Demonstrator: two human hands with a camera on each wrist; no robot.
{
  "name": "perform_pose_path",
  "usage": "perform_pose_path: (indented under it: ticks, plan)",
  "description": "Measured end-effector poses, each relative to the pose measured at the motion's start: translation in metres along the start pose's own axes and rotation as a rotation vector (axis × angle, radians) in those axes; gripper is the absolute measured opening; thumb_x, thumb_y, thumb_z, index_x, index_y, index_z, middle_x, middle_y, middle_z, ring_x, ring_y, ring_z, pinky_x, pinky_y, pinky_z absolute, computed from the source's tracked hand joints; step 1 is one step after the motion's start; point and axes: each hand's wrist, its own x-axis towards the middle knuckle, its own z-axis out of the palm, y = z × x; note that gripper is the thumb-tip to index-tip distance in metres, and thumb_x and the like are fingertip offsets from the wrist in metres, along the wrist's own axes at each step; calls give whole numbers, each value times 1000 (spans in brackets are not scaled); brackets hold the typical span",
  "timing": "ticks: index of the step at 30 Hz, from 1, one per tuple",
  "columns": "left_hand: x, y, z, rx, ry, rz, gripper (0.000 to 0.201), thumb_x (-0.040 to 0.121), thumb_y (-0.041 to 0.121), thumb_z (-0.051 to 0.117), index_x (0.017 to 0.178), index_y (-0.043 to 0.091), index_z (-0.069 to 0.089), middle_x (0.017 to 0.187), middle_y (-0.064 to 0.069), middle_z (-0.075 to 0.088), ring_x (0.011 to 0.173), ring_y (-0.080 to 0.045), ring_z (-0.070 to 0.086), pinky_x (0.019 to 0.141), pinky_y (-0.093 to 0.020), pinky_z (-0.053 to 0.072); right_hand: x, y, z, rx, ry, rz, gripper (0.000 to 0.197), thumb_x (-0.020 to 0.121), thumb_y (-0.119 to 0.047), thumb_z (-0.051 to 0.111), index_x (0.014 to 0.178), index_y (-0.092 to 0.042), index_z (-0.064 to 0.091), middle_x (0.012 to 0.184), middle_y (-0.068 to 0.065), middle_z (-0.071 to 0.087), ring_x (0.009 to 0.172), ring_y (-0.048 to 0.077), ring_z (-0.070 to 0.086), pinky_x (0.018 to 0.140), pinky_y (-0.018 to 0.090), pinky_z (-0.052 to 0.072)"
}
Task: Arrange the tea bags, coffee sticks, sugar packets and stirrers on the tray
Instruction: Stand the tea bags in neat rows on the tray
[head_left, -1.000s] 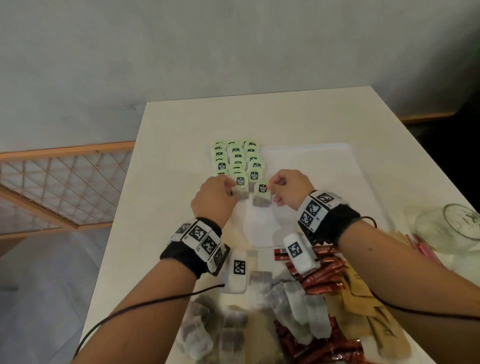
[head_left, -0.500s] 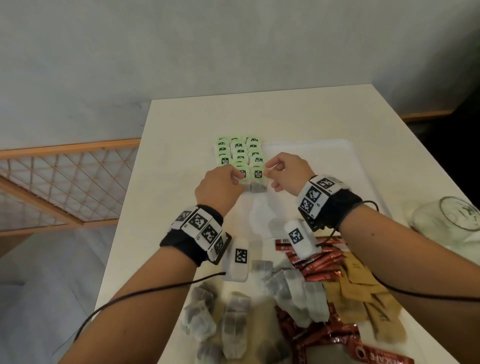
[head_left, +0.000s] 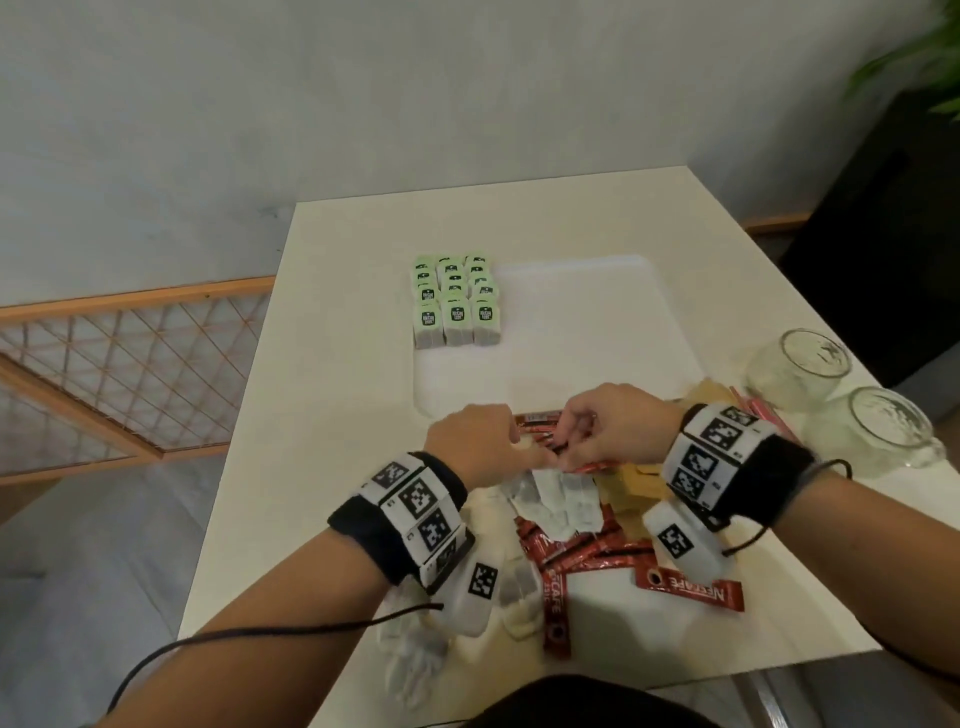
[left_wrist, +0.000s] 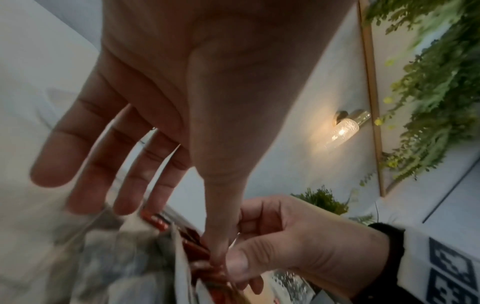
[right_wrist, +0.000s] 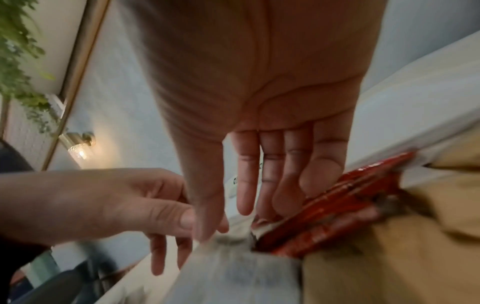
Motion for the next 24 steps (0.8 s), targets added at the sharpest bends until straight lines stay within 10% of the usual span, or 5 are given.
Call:
perform_pose_path:
  ticks: [9, 18, 24]
  plan:
    - [-14, 13, 21, 41, 53, 6, 47, 85, 49, 68, 117, 17, 55, 115, -2, 63, 105, -23, 61, 85, -33, 47, -16, 8, 36, -303, 56, -13, 44, 65, -44, 83, 100, -31, 60, 99, -12, 47, 90, 9, 50, 73, 23, 38]
    - [-9, 0, 25, -172, 75, -11, 19, 84, 16, 66, 94, 0, 69, 97, -14, 70, 93, -30, 66, 80, -38, 52, -25, 9, 37, -108, 131, -56, 20, 75, -23, 79, 83, -27, 61, 85, -13, 62, 82, 8, 59, 68, 19, 43]
    - [-9, -1, 16, -291, 195, 98, 14, 84, 13, 65, 98, 16, 65, 103, -3, 68, 96, -19, 62, 76, -28, 47, -35, -5, 21, 51, 182, -167, 19, 73, -15, 82, 82, -23, 68, 68, -18, 57, 61, -12, 53, 59, 6, 38]
